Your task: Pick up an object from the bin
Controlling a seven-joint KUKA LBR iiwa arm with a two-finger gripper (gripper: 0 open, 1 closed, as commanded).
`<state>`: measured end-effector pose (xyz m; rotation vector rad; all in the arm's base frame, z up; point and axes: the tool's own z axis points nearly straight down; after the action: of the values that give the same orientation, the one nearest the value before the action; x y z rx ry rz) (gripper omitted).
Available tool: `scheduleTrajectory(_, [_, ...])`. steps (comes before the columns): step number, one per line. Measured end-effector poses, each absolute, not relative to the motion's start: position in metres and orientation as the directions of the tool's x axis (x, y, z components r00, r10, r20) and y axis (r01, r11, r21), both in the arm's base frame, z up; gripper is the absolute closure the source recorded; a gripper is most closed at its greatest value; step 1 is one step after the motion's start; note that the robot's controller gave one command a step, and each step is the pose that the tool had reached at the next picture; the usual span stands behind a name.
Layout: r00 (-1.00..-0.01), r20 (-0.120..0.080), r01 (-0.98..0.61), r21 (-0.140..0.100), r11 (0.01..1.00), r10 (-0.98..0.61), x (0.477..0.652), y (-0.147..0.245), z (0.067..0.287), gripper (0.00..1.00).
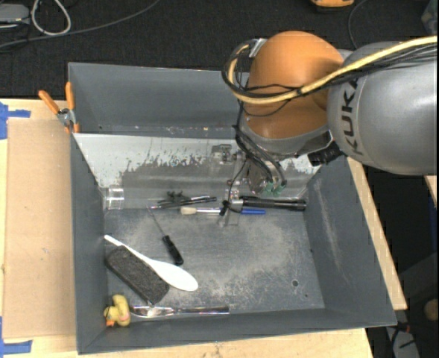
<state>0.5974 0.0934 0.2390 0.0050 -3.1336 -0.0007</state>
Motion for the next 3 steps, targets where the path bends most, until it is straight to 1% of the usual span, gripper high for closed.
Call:
scheduleTrajectory(1, [-1.0, 0.001, -0.001, 0.001, 1.0, -0.001, 0.599, 0.093, 0.243, 0.0])
scheduleTrajectory(2, [-0.999, -0.001, 0.037, 0.002, 0.999, 0.037, 0.61, 0.089, 0.159, 0.0])
scheduleTrajectory(3, [-0.998, 0.005, 0.062, 0.001, 0.998, 0.062, 0.611, 0.088, 0.091, 0.0])
